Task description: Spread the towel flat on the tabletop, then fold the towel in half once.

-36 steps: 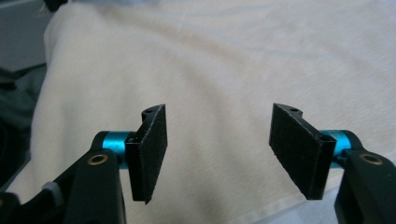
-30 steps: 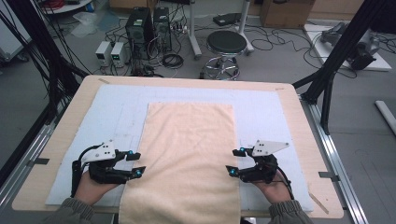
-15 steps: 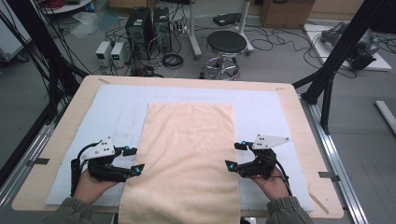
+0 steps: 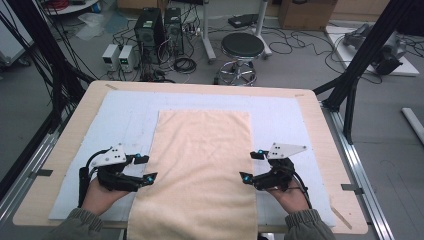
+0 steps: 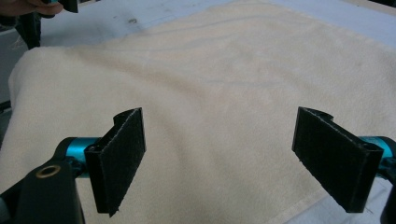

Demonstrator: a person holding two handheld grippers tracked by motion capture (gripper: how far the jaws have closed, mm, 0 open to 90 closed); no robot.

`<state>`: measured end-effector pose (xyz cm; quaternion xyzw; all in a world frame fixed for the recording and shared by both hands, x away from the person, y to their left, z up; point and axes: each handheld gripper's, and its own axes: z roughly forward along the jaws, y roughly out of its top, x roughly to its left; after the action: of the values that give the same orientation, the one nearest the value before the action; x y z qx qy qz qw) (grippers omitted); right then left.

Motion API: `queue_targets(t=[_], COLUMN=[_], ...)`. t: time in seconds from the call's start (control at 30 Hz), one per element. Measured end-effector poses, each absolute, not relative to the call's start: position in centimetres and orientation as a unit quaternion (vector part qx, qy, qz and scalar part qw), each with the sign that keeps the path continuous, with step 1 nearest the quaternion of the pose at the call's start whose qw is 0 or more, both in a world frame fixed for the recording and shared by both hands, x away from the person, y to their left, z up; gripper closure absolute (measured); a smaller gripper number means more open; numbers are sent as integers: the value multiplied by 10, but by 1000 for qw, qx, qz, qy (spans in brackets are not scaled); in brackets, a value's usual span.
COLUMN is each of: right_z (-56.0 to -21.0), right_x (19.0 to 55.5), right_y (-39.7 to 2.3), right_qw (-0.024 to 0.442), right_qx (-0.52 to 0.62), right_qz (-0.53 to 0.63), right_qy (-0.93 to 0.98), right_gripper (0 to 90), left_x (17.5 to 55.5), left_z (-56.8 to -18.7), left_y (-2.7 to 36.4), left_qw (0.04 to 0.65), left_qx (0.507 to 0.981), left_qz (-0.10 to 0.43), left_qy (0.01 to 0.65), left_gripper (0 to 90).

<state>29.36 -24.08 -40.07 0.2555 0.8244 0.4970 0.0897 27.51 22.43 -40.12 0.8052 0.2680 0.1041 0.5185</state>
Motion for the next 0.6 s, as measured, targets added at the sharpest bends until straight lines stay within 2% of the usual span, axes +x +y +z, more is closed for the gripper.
queue_targets(t=[0.3, 0.6], right_z=[-399, -384], right_x=[300, 334], right_y=[-242, -249], right_qw=[88, 104], right_qx=[257, 271], right_qz=[480, 461], right_qy=[834, 839], right_gripper=[167, 166], left_x=[290, 328], left_z=[-401, -376], left_y=[222, 220], left_qw=[496, 506], left_qx=[813, 802], left_qz=[104, 120], left_qy=[285, 295], left_gripper=[336, 370])
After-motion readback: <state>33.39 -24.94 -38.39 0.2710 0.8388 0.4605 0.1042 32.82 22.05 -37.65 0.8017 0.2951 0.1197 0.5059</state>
